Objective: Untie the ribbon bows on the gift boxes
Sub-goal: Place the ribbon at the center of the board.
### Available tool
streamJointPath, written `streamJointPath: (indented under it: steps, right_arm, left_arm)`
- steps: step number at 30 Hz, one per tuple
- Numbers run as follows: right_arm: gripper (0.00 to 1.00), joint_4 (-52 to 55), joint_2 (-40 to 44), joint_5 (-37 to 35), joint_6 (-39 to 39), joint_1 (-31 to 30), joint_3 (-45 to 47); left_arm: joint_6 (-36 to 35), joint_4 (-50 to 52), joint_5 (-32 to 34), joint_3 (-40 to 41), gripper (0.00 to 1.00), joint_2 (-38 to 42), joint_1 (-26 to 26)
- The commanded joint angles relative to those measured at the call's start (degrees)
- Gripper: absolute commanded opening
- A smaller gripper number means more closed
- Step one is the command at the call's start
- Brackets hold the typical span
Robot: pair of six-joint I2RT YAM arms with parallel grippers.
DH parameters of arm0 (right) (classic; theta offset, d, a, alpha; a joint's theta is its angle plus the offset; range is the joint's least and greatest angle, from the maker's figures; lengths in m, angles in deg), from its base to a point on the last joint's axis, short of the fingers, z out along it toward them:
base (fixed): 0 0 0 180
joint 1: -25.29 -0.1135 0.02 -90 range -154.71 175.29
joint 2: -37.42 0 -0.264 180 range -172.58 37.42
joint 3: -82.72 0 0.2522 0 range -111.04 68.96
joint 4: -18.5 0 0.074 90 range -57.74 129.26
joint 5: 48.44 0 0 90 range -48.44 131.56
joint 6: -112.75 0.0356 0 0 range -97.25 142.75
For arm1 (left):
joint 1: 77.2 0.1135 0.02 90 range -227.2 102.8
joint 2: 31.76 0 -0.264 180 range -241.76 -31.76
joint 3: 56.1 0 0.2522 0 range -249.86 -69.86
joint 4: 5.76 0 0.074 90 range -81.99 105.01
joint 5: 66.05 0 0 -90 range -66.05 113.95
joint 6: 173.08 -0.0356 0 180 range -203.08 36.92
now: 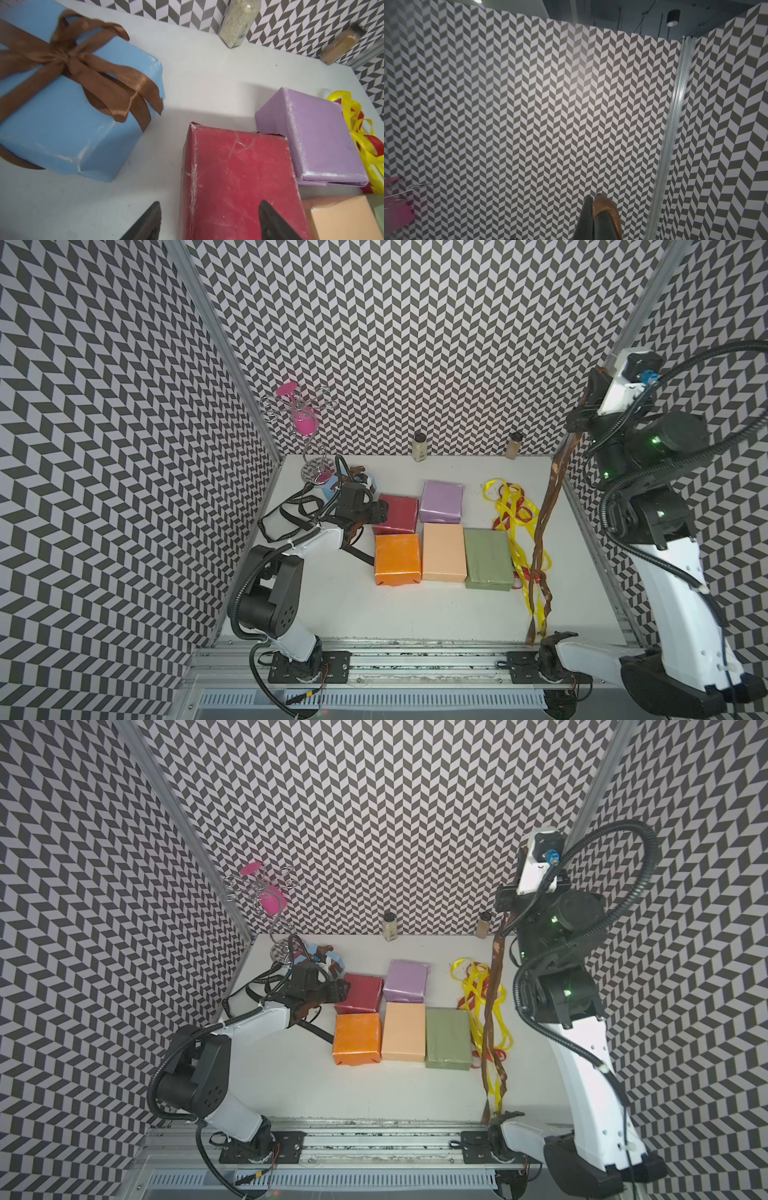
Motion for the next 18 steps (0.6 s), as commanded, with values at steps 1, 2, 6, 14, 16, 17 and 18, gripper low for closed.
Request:
streamJointPath:
  steps: [1, 2, 6, 14, 16, 17, 18]
  right_arm:
    - [0.0, -4.9, -2.3, 6.9, 6.0, 6.2, 4.9]
    - [0.0, -6.0, -3.1, 8.2, 7.0, 7.8, 6.7]
    - [0.0, -11.2, -6.5, 10.5, 9.8, 11.8, 13.8]
    - [0.0, -11.7, -18.1, 18.6, 14.9, 13.4, 17.6]
    - [0.0, -10.2, -21.5, 20.0, 15.9, 13.4, 16.6]
    - [0.0, -9.2, -23.3, 20.7, 16.4, 13.5, 15.8]
    - [0.0, -8.1, -25.0, 21.0, 16.9, 13.4, 14.9]
  left_arm:
    - [-0.1, 1.7, 1.5, 1.0, 0.75, 3.9, 0.5]
    - [0.0, 1.8, 1.4, 1.2, 0.75, 4.7, 0.6]
    - [0.2, 2.7, 1.4, 1.1, 0.76, 8.0, 1.0]
    - [1.8, 2.6, 1.2, 1.7, 0.76, 11.8, 4.2]
    - [2.1, 2.9, 1.0, 1.6, 0.76, 11.7, 5.2]
    - [2.2, 2.9, 1.0, 1.6, 0.76, 11.5, 5.6]
    - [2.3, 2.8, 1.0, 1.6, 0.76, 11.3, 6.0]
